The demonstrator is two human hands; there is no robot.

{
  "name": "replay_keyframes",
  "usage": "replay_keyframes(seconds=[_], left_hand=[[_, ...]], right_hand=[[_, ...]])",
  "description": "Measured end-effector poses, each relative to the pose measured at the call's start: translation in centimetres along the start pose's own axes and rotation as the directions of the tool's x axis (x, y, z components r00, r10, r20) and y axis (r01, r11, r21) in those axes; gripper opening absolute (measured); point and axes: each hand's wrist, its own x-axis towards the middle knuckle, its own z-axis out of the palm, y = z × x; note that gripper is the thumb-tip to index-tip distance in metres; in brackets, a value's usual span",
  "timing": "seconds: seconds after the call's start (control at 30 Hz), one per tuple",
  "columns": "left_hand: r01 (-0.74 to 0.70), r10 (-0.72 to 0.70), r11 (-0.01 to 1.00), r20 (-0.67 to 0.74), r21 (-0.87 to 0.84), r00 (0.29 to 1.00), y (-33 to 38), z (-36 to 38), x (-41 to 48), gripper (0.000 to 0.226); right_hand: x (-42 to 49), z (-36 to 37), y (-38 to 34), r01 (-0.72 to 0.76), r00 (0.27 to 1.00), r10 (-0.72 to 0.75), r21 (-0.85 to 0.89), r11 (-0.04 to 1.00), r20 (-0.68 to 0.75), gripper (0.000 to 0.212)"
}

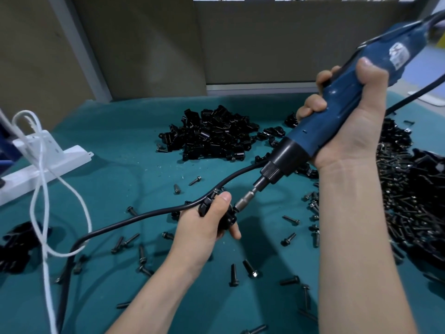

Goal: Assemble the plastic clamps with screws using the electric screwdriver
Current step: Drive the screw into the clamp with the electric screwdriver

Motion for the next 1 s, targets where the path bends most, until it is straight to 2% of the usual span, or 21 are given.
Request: replay_keyframes(seconds=[0.1,0.17,0.4,1.0], left_hand=[[0.016,-0.016,0.999,0.002,-0.051,1.000,0.0,0.3,0.1,0.029],[0.013,-0.013,0.998,-0.001,-0.057,1.000,0.0,0.3,0.1,0.024],[0.001,-0.002,1.000,-0.041,-0.013,0.999,-0.2,0.1,0.1,0.028],[0.002,-0.005,0.997,-0.040,-0.082,0.999,-0.2,0.1,0.2,0.030]], right_hand=[[0.0,-0.2,-0.1,0.010,1.000,-0.010,-0.003,1.000,-0.007,0.021],[0.0,-0.3,-0.1,0.017,1.000,-0.017,0.006,1.000,-0.011,0.021],[0.1,-0.1,0.6,0.000,1.000,0.000,0.002,1.000,0.025,0.020],[0.3,0.0,1.0,-0.025,0.999,0.024,0.026,0.999,0.042,0.021]])
